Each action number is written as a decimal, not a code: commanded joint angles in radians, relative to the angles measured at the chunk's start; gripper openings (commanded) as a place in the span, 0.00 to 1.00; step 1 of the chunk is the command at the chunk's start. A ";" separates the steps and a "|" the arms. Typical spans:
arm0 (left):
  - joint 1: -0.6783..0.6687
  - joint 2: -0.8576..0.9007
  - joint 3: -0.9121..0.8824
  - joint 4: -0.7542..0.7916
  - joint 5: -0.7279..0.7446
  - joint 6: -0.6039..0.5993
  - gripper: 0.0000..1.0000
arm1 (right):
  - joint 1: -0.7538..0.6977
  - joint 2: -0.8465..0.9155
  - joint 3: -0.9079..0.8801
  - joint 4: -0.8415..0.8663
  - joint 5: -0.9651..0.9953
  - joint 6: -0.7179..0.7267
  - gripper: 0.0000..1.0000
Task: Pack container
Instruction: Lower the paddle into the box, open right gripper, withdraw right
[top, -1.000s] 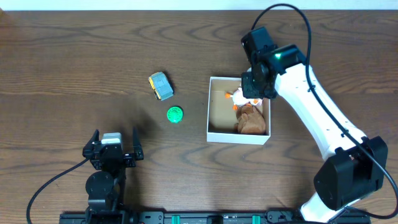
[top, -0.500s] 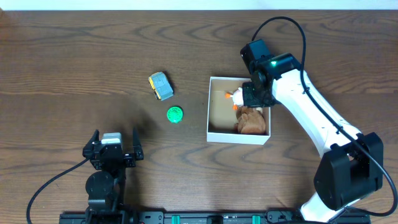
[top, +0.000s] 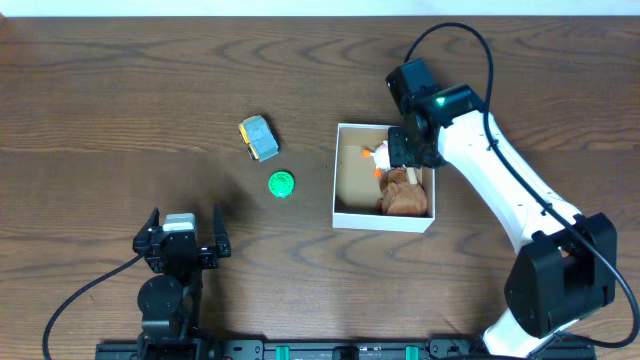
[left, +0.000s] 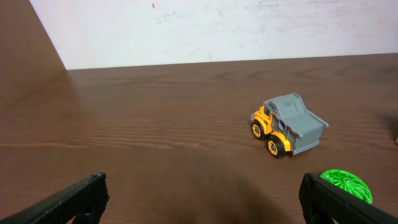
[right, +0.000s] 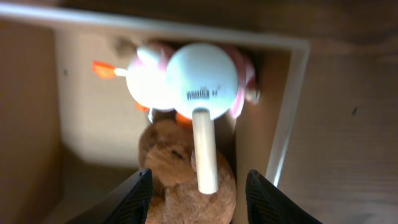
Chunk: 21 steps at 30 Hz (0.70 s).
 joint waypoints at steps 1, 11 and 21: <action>0.005 -0.006 -0.029 -0.008 0.016 0.010 0.98 | -0.042 -0.001 0.106 0.006 0.071 0.026 0.51; 0.005 -0.006 -0.029 -0.008 0.016 0.010 0.98 | -0.349 -0.002 0.251 -0.050 0.112 0.030 0.65; 0.005 -0.006 -0.029 -0.008 0.016 0.010 0.98 | -0.555 -0.001 0.251 -0.042 0.112 -0.043 0.99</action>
